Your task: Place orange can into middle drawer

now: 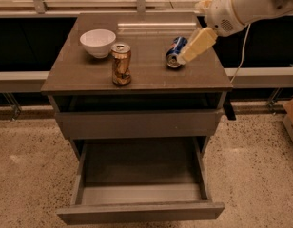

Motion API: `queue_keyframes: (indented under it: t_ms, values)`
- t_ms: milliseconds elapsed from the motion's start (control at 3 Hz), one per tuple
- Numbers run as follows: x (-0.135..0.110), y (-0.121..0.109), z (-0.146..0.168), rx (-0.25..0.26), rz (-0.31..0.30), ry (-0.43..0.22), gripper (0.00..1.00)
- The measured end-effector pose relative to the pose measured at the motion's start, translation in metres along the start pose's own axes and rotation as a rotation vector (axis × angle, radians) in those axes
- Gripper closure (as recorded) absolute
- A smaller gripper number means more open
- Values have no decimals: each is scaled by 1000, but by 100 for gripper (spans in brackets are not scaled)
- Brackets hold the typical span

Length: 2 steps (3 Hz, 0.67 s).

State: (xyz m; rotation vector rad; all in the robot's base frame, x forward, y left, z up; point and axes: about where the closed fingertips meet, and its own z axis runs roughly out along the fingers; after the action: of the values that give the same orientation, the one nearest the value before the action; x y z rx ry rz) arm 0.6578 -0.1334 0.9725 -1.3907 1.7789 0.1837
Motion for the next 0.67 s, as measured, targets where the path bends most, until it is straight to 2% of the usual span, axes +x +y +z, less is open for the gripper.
queue_keyframes:
  t_ms: [333, 667]
  values:
    - [-26, -16, 70, -93, 53, -201, 0]
    - [-21, -23, 83, -102, 77, -230, 0]
